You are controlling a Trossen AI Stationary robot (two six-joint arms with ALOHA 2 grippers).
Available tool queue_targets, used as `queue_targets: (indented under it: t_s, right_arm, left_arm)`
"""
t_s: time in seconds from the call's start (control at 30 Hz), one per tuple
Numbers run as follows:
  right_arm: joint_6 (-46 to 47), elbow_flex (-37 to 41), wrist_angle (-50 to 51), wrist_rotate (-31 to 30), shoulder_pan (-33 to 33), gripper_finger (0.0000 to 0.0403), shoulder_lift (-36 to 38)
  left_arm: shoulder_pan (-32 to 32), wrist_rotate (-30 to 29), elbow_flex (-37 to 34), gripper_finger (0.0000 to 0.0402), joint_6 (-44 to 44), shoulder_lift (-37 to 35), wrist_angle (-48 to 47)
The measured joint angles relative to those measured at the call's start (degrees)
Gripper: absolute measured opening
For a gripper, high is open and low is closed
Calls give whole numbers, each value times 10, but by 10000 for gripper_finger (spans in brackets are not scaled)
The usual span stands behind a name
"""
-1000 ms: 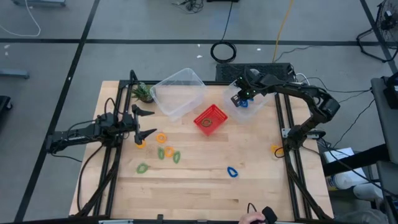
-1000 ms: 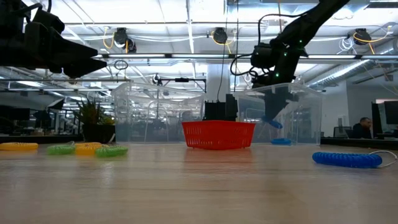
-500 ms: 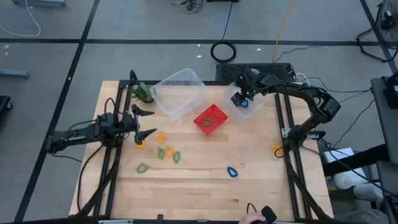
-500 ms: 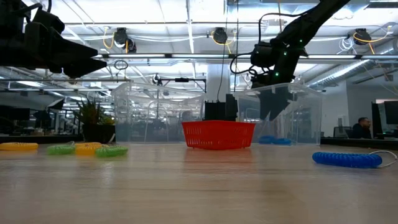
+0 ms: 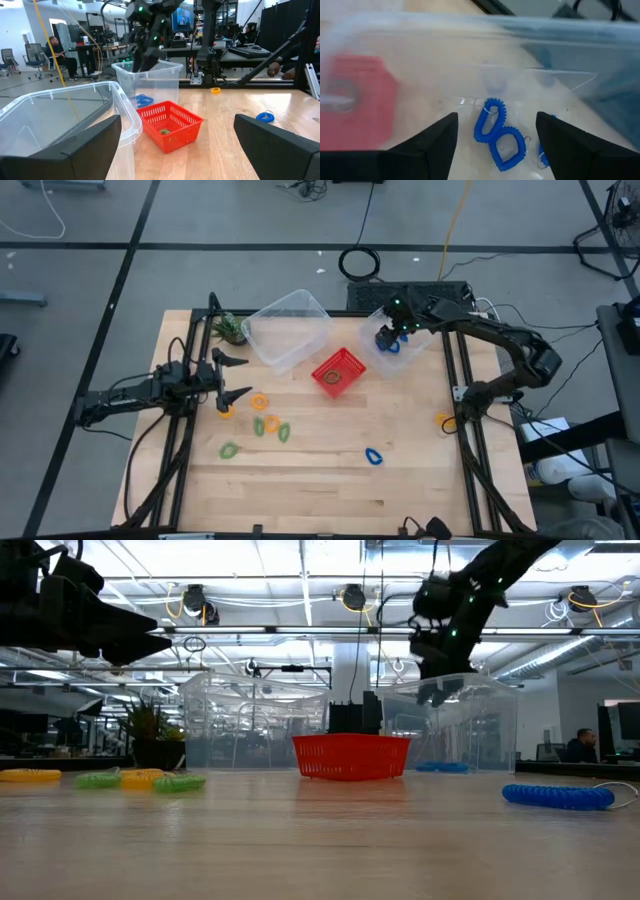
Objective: Sort spring keychains
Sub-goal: Put the blue spring keychain into the right transparent bin
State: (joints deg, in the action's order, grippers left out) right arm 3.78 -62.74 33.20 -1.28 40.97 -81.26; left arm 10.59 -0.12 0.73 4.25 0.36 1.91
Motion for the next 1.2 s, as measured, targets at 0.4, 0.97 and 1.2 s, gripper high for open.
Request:
queue_targets:
  t_s: [0.4,0.97,1.2]
  right_arm:
    - [-14,0,87,-2,-100,303,143]
    - [47,0,104,-1,-400,311,239]
    - [49,0,104,-5,-504,309,239]
  left_arm:
    - [0,0,0,395,0,0,0]
    - [0,0,0,395,0,0,0]
    - [0,0,0,395,0,0,0]
